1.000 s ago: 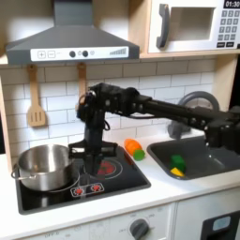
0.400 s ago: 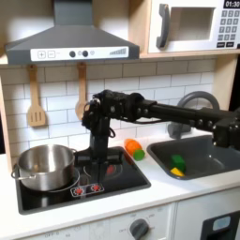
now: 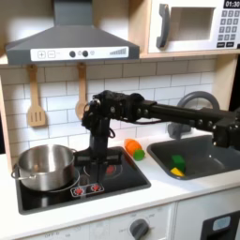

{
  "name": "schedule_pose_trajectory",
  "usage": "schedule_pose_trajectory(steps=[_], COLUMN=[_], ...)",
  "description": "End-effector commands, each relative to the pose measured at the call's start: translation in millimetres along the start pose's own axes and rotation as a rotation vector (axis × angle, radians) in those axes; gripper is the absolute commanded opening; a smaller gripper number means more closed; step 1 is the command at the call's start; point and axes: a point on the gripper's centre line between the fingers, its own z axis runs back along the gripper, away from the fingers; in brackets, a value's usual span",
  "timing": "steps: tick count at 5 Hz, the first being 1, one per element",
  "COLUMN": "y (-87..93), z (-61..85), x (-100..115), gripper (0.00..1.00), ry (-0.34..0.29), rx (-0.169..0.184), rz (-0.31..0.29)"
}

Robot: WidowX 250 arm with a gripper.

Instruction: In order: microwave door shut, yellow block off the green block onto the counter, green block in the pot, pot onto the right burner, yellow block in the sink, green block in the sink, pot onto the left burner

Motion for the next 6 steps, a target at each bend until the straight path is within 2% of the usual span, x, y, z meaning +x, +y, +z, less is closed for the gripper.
schedule_pose_trajectory(steps=[1, 4, 6], y=[1.6, 2.2, -5.3], z=[-5.5, -15.4, -22.3], x=[1, 8, 11], gripper=[0.0, 0.0, 0.0], ry=[0.002, 0.001, 0.008], rx=[0.0, 0.002, -0.004], rz=[-0.003, -0.004, -0.026])
